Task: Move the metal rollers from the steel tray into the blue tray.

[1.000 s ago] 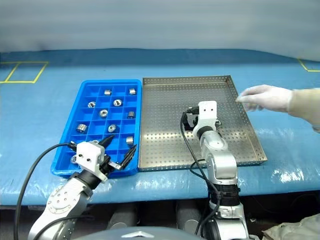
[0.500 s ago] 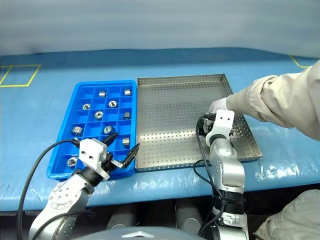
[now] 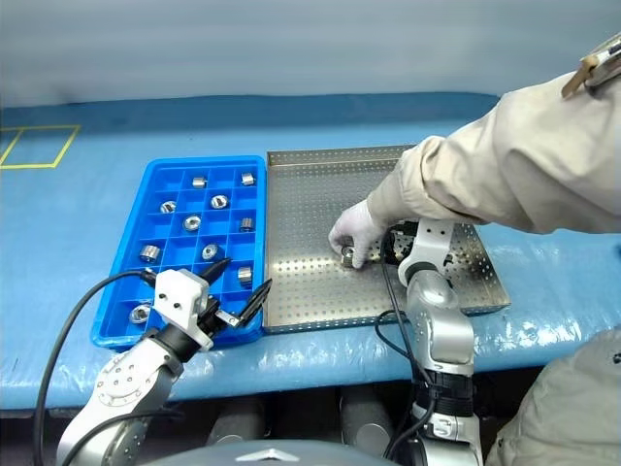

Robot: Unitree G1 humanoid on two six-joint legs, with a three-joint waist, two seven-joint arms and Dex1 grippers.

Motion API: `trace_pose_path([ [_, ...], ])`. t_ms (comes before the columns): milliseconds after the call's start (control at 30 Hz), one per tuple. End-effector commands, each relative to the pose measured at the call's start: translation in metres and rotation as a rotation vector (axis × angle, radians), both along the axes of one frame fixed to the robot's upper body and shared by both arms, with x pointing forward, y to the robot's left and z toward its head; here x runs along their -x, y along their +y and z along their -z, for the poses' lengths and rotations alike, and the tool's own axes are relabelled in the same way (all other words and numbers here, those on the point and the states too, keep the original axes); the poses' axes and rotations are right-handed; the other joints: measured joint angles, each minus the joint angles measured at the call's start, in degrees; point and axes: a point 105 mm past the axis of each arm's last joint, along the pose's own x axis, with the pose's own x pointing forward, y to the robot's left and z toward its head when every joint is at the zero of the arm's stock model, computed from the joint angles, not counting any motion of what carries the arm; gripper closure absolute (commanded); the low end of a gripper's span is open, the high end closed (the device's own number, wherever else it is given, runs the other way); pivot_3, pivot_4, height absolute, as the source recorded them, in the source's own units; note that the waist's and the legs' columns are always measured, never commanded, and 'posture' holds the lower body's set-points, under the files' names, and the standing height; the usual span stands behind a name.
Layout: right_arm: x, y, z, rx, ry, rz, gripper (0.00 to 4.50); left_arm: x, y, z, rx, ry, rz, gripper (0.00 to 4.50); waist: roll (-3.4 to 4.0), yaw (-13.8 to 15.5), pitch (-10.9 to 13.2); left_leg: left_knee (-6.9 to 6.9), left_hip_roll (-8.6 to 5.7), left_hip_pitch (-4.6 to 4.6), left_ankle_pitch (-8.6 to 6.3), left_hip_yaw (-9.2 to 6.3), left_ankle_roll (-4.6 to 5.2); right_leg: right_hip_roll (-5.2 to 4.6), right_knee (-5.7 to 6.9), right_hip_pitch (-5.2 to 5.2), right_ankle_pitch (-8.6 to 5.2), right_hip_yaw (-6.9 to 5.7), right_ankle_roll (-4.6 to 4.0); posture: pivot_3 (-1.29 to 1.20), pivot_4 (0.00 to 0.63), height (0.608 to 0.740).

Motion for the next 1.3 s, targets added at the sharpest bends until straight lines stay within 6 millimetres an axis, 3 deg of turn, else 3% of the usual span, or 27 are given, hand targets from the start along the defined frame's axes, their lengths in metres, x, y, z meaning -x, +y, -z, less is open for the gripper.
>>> trace_pose_path([
  [33,-0.001,0.002,-0.010,0.002,-0.037,-0.008,0.05,0.000,-0.001,-0.004,0.006,-0.014,0.005,0.00,0.00,0.02,0.00,0.00,0.00,0.00,0.00,0.00,0.00,0.00,0.00,0.00,0.00,0.00,0.00,0.04,0.150,0.740],
  [300,-0.001,0.002,-0.010,0.002,-0.037,-0.008,0.05,0.000,-0.001,-0.004,0.006,-0.014,0.005,0.00,0.00,0.02,0.00,0.00,0.00,0.00,0.00,0.00,0.00,0.00,0.00,0.01,0.00,0.00,0.00,0.04,0.150,0.740],
  [400,-0.005,0.048,-0.045,-0.044,-0.181,-0.265,0.05,-0.001,0.000,-0.004,0.001,-0.017,-0.002,0.00,0.00,-0.09,0.00,0.00,0.00,0.00,0.00,0.00,0.00,0.00,0.00,0.01,0.00,0.00,0.00,0.05,0.150,0.740],
  [567,0.004,0.081,-0.054,-0.042,-0.201,-0.460,0.05,-0.002,0.001,-0.004,0.000,-0.016,-0.003,0.00,0.01,0.02,0.00,-0.01,0.03,0.09,0.00,-0.04,0.00,0.05,0.05,0.05,0.00,-0.02,0.00,0.06,0.150,0.740],
  [767,0.017,0.105,-0.040,-0.015,-0.120,-0.628,0.05,-0.001,0.001,-0.003,0.003,-0.011,-0.010,0.00,-0.01,0.50,0.00,0.04,-0.03,0.04,0.00,-0.02,0.00,-0.02,-0.02,0.09,-0.01,0.00,0.03,0.07,0.150,0.740],
  [1300,0.021,0.091,0.013,0.025,0.052,-0.615,0.05,0.004,0.001,-0.001,0.008,-0.001,-0.020,0.00,-0.01,0.59,0.00,0.04,-0.02,0.08,0.00,-0.03,0.00,0.01,0.02,0.08,-0.01,0.00,0.03,0.10,0.150,0.740],
])
